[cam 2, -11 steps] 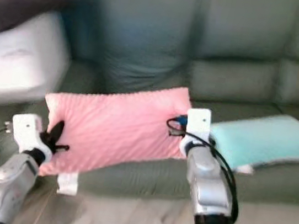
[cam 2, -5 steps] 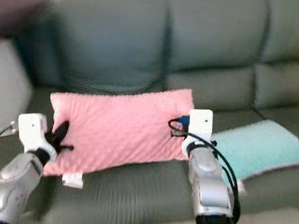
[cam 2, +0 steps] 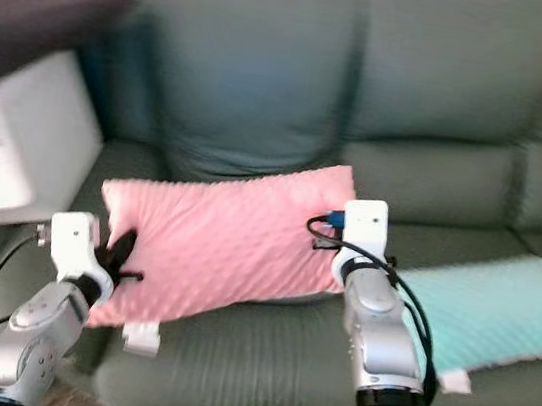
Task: Move the pillow to the sofa
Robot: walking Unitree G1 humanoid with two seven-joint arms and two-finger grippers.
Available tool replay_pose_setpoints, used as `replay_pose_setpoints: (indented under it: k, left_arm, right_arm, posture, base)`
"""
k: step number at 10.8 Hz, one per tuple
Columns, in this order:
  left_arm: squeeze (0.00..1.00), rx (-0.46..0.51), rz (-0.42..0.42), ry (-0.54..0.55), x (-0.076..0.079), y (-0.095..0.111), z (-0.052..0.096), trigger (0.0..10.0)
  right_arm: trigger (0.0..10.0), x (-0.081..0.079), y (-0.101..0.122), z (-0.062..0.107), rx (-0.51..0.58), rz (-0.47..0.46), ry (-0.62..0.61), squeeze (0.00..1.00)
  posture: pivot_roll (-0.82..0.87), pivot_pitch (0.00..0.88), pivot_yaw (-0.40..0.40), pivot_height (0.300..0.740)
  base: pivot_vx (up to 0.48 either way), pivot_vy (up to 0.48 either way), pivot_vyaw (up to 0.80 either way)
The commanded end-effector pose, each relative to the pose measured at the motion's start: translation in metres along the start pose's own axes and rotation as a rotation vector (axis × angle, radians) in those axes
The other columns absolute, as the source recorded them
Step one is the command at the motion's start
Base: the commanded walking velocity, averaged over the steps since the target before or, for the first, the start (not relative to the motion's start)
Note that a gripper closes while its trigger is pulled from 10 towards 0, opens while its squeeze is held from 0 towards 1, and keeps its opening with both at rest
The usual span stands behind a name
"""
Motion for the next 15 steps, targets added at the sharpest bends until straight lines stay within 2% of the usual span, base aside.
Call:
replay_pose_setpoints:
  k: [1, 4, 7, 9, 11, 12, 13, 14, 15]
  left_arm:
    - [0.0, -0.002, -0.027, 0.004, -0.002, -0.001, -0.005, 10.0]
    - [0.0, -0.07, -0.045, -0.022, 0.005, -0.021, -0.02, 10.0]
    - [0.0, -0.078, -0.055, -0.084, 0.02, -0.033, -0.029, 10.0]
    - [0.0, -0.088, -0.068, -0.113, 0.029, -0.038, -0.035, 10.0]
    - [0.0, -0.041, -0.08, -0.119, 0.034, -0.022, -0.048, 10.0]
    - [0.0, 0.008, -0.079, -0.11, 0.037, -0.005, -0.057, 10.0]
    - [0.0, 0.096, -0.056, -0.104, 0.041, 0.022, -0.067, 10.0]
    - [0.0, 0.123, -0.031, -0.084, 0.041, 0.036, -0.073, 10.0]
    - [0.0, 0.145, -0.042, -0.083, 0.045, 0.048, -0.077, 10.0]
  right_arm:
    - [10.0, 0.0, -0.005, -0.002, -0.021, -0.011, -0.002, 0.0]
    - [10.0, 0.0, -0.01, -0.002, -0.035, -0.042, -0.051, 0.0]
    - [10.0, 0.017, -0.027, 0.014, -0.065, -0.022, -0.157, 0.0]
    - [10.0, 0.025, -0.032, 0.021, -0.053, -0.02, -0.179, 0.0]
    - [10.0, 0.036, -0.018, 0.014, 0.009, -0.007, -0.206, 0.0]
    - [10.0, 0.037, -0.006, 0.008, 0.05, -0.032, -0.192, 0.0]
    - [10.0, 0.039, 0.007, -0.002, 0.088, -0.045, -0.18, 0.0]
    - [10.0, 0.035, 0.018, -0.012, 0.111, -0.041, -0.155, 0.0]
    - [10.0, 0.031, 0.02, -0.02, 0.099, 0.003, -0.142, 0.0]
  posture:
    - [-0.27, 0.068, 0.09, 0.74]
    - [-0.29, 0.109, 0.113, 0.74]
    - [-0.31, 0.186, 0.133, 0.74]
    - [-0.33, 0.252, 0.164, 0.74]
    - [-0.33, 0.293, 0.179, 0.74]
    - [-0.31, 0.319, 0.188, 0.74]
    - [-0.3, 0.334, 0.191, 0.74]
    - [-0.3, 0.357, 0.194, 0.74]
    - [-0.31, 0.378, 0.195, 0.74]
  base:
    - [0.0, 0.0, 0.0]
    - [0.0, 0.0, 0.0]
    - [0.0, 0.0, 0.0]
    - [0.0, 0.0, 0.0]
    - [0.0, 0.0, 0.0]
    - [0.0, 0.0, 0.0]
    - [0.0, 0.0, 0.0]
    - [0.0, 0.0, 0.0]
    - [0.0, 0.0, 0.0]
Point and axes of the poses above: a point about 5 cm out from each wrist's last joint towards the gripper, its own z axis pointing back from the gripper into the wrist, its own y axis along the axis of the wrist's last joint, x = y × z, the point moved 2 cm from there along -z, pointing out of the wrist towards the gripper, and after that the axes turned 2 degrees about z, right-handed, at the moved point
